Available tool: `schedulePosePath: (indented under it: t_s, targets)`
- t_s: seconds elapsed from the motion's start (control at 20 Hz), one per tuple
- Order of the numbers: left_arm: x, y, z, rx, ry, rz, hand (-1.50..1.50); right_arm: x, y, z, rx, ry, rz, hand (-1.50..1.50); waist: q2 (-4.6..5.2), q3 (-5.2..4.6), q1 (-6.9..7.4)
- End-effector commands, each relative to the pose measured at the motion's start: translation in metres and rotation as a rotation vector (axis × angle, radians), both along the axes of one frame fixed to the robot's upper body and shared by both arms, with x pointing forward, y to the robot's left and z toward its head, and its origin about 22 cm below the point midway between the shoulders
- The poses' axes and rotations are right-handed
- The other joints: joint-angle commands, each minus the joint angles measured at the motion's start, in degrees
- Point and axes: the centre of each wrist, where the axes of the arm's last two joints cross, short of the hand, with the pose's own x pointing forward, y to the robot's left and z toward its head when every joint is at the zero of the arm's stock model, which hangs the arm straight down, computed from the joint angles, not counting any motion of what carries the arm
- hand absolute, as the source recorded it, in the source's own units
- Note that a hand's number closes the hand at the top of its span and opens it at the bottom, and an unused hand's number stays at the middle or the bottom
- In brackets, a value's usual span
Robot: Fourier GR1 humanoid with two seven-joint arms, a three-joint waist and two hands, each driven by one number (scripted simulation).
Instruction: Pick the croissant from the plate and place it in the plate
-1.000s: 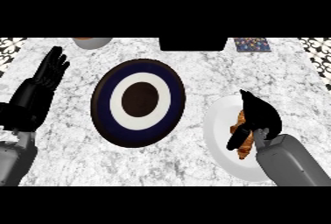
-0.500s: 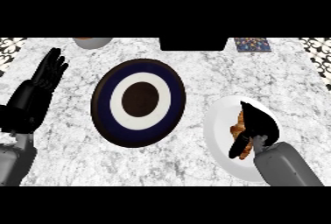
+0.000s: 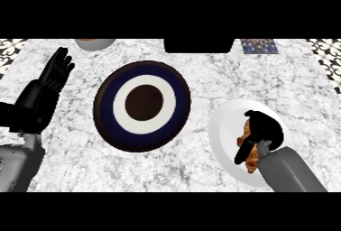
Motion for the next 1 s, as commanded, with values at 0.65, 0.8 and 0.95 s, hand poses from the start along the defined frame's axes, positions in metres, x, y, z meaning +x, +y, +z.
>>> schedulePosePath:
  t_s: [0.65,0.8,0.95]
  targets:
    - [-0.011,0.014,0.013,-0.005,0.018,0.056,0.0,-0.152,-0.004,-0.043,-0.134,-0.449,-0.154,1.5,-0.74,0.29,-2.9]
    - [-0.015,0.017,0.001,-0.005,0.025,0.025,0.0,-0.182,0.005,-0.027,-0.115,-0.572,-0.154,1.5,-0.33,0.23,-1.85]
    - [-0.014,0.03,-0.003,0.021,0.013,0.037,0.0,-0.195,0.03,0.011,-0.019,-0.661,-0.122,1.5,-0.15,0.17,-1.46]
